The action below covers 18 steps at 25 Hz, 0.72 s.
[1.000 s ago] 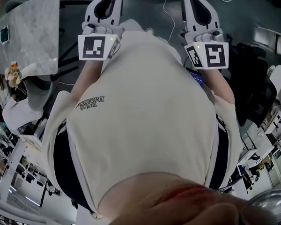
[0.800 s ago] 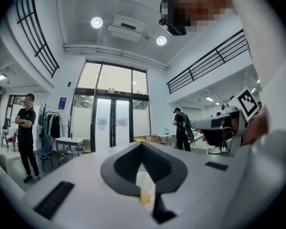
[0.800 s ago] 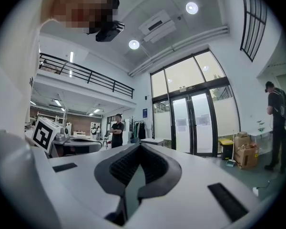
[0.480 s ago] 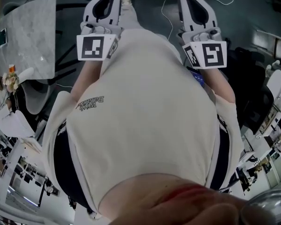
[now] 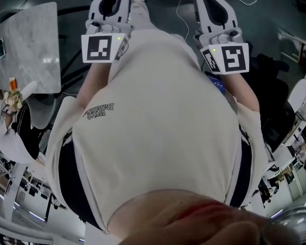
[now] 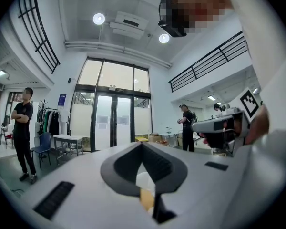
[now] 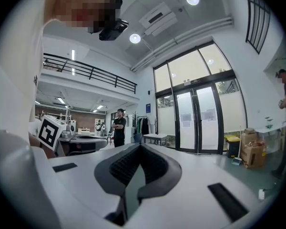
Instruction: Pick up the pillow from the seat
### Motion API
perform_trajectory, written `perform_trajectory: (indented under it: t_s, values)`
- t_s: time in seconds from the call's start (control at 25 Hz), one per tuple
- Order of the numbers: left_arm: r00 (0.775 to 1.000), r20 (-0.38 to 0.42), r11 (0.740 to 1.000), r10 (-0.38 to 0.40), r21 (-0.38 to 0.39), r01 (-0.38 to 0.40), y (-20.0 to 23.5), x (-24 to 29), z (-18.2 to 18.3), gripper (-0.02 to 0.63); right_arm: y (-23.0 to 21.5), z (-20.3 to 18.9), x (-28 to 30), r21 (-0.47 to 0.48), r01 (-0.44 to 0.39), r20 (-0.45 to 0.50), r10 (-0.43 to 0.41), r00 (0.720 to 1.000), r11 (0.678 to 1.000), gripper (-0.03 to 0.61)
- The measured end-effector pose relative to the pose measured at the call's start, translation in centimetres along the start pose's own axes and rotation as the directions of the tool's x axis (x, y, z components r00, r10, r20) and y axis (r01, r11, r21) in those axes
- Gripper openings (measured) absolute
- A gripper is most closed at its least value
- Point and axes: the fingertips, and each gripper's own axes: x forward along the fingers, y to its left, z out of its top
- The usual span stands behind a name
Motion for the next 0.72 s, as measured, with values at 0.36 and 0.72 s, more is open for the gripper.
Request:
perform_trajectory:
  t_s: [0.36,0.72]
  values:
    - [1.000,-0.021,1.000,-0.002,-0.003,0.002,4.6,5.8,-0.6,0.009,-3.7,-0.5,6.4,0.017,0.013,-0.024,-0.012,1.000,1.000,0.008]
    - [0.998,-0.044,0.999,-0.040,-0.019,0.039,9.8,13.2,-0.1,0.009,-7.0,-0.1,14.5,0.036,0.041,-0.063,-0.038,0.997,0.999,0.008]
